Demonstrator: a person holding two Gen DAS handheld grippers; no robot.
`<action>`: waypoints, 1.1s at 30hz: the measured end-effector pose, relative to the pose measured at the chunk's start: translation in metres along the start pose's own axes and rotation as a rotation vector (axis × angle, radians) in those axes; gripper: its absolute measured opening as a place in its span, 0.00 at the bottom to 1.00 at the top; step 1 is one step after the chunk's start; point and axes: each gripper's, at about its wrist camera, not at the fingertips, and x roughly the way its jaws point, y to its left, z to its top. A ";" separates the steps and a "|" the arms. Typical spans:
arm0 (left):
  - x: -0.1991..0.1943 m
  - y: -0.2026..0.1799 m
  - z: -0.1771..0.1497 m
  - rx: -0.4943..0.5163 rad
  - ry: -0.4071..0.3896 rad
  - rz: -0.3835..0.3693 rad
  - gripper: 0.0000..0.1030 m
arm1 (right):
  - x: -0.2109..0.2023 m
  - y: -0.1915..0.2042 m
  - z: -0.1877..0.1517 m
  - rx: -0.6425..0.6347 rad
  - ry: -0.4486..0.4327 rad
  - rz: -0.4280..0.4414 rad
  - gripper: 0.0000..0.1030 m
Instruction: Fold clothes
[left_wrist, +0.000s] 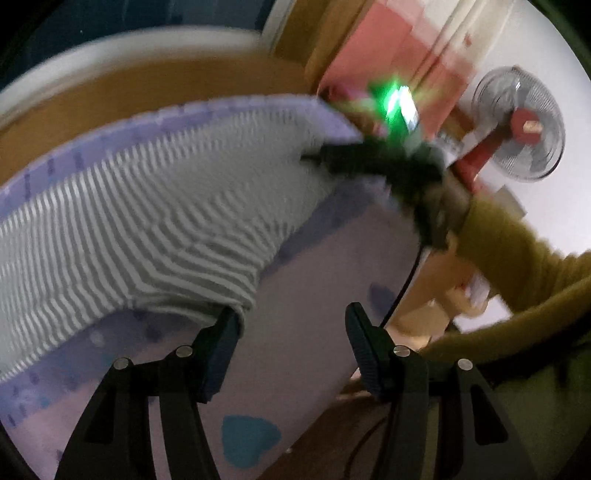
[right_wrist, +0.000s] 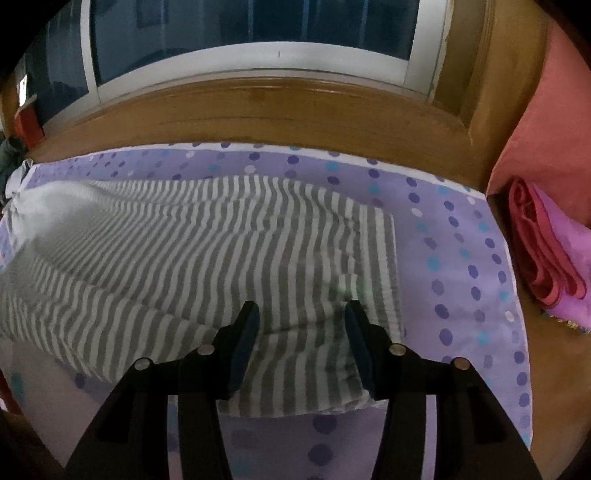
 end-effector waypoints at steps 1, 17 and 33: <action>0.008 0.002 -0.005 -0.015 0.027 0.000 0.56 | 0.000 -0.001 -0.002 -0.003 -0.007 -0.002 0.47; 0.019 0.026 0.047 0.017 -0.088 -0.002 0.56 | -0.033 0.011 0.005 -0.015 -0.082 -0.023 0.49; 0.042 -0.008 0.003 0.037 0.047 -0.045 0.56 | 0.014 -0.018 -0.001 0.073 -0.016 -0.069 0.51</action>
